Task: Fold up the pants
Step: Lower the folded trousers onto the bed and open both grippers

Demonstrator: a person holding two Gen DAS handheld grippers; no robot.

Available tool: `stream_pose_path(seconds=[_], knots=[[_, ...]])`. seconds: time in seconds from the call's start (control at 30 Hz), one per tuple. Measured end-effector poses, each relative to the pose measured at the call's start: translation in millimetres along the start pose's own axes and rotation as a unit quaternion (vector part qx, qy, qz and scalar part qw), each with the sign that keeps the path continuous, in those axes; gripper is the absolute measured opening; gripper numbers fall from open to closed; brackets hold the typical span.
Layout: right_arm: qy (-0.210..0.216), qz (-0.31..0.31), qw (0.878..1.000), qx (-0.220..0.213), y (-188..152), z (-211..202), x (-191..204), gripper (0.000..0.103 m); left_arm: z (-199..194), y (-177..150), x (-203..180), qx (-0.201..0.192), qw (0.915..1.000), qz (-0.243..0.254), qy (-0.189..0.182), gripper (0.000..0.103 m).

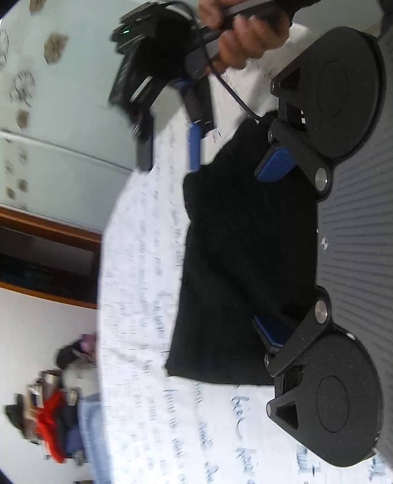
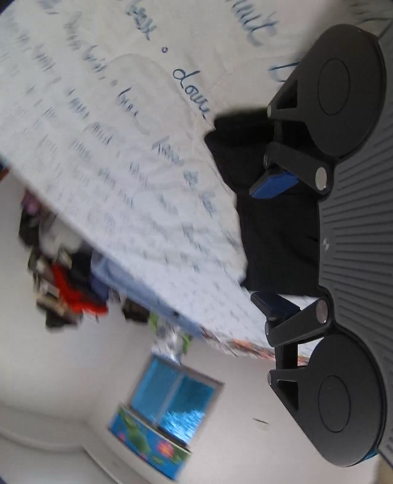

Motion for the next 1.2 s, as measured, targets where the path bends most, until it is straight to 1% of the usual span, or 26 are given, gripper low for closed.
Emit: stream_pose_path(seconds=[0.07, 0.13, 0.17, 0.2, 0.23, 0.27, 0.33, 0.4, 0.43, 0.5, 0.57, 0.6, 0.63, 0.67, 0.7, 0.73, 0.8, 0.83, 0.9, 0.93, 0.97, 1.0, 1.03, 1.1, 1.17, 1.2], knots=[[0.020, 0.003, 1.000, 0.020, -23, -7, 7, 0.077, -2, -8, -2, 0.013, 0.9997, -0.012, -0.014, 0.097], [0.000, 0.012, 0.999, 0.036, -44, -6, -4, 0.077, 12, -20, 2, 0.052, 0.9980, -0.029, -0.023, 0.098], [-0.015, 0.023, 0.999, 0.040, -52, -4, -18, 0.076, 19, -25, 4, 0.054, 0.9978, -0.030, -0.023, 0.098], [0.003, 0.037, 0.999, 0.028, -58, -5, -28, 0.076, 21, -29, 3, 0.040, 0.9989, -0.017, -0.021, 0.102], [0.031, 0.056, 0.998, 0.008, -60, -9, -37, 0.075, 22, -29, 0, 0.039, 0.9992, -0.001, -0.013, 0.101], [0.042, 0.075, 0.996, 0.004, -59, -11, -42, 0.075, 21, -28, -4, 0.043, 0.9991, 0.008, 0.000, 0.099], [0.032, 0.088, 0.996, 0.007, -53, -16, -41, 0.075, 13, -19, -8, 0.038, 0.9992, 0.007, 0.012, 0.096], [0.002, 0.061, 0.998, 0.008, -51, -21, -23, 0.078, -1, -14, -7, 0.013, 0.9999, -0.002, 0.007, 0.098], [-0.002, 0.038, 0.999, 0.012, -52, -23, -12, 0.078, -6, -14, -7, 0.008, 0.9999, -0.006, 0.007, 0.098], [0.009, 0.008, 1.000, 0.021, -56, -26, 5, 0.079, -6, -18, -3, 0.020, 0.9996, -0.018, 0.011, 0.099], [0.005, -0.015, 0.999, 0.035, -64, -24, 7, 0.082, 13, -23, 3, 0.051, 0.9977, -0.040, 0.018, 0.099], [-0.014, -0.021, 0.999, 0.042, -68, -18, 3, 0.083, 18, -27, 3, 0.053, 0.9976, -0.037, 0.023, 0.099], [-0.041, -0.018, 0.998, 0.053, -74, -9, -4, 0.082, 16, -29, -1, 0.041, 0.9984, -0.020, 0.034, 0.099], [-0.041, -0.013, 0.998, 0.052, -78, -8, -12, 0.082, 16, -28, -5, 0.042, 0.9979, -0.004, 0.050, 0.099], [-0.031, -0.010, 0.999, 0.037, -79, -14, -11, 0.082, 12, -26, -10, 0.043, 0.9969, 0.009, 0.065, 0.097], [-0.034, -0.007, 0.999, 0.036, -79, -21, -9, 0.082, 5, -22, -14, 0.034, 0.9963, 0.021, 0.077, 0.096], [-0.063, -0.031, 0.997, 0.024, -74, -37, 5, 0.082, -14, -12, -14, -0.006, 0.9956, 0.022, 0.090, 0.098], [-0.090, -0.062, 0.994, -0.003, -74, -50, 18, 0.083, -21, -7, -11, -0.025, 0.9950, 0.012, 0.096, 0.099], [-0.151, -0.127, 0.979, -0.057, -67, -69, 34, 0.084, -30, 5, 2, -0.054, 0.9911, -0.024, 0.120, 0.101], [-0.187, -0.150, 0.967, -0.082, -64, -75, 39, 0.086, -29, 10, 9, -0.060, 0.9885, -0.046, 0.131, 0.101], [-0.225, -0.166, 0.955, -0.102, -60, -76, 41, 0.094, -25, 15, 17, -0.060, 0.9858, -0.069, 0.141, 0.101], [-0.259, -0.175, 0.943, -0.115, -55, -72, 41, 0.097, -19, 18, 24, -0.059, 0.9827, -0.088, 0.152, 0.101], [-0.292, -0.184, 0.931, -0.122, -52, -63, 41, 0.097, -12, 21, 30, -0.061, 0.9795, -0.101, 0.163, 0.100], [-0.330, -0.207, 0.912, -0.125, -52, -46, 36, 0.097, 3, 24, 40, -0.060, 0.9726, -0.111, 0.195, 0.100], [-0.360, -0.217, 0.900, -0.116, -52, -18, 32, 0.097, 14, 20, 44, -0.052, 0.9713, -0.108, 0.205, 0.100], [-0.370, -0.216, 0.898, -0.101, -53, -4, 29, 0.097, 18, 15, 44, -0.038, 0.9715, -0.106, 0.208, 0.099]])
Point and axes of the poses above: each gripper's, at about its wrist camera, not at the fingertips, and z roughly the way its jaws point, x to its left, y to its top, the point moved 6 cm from there along z, roughly the way its jaws point, and after that the axes turned 9 degrees about x, right-handed, at the moved point
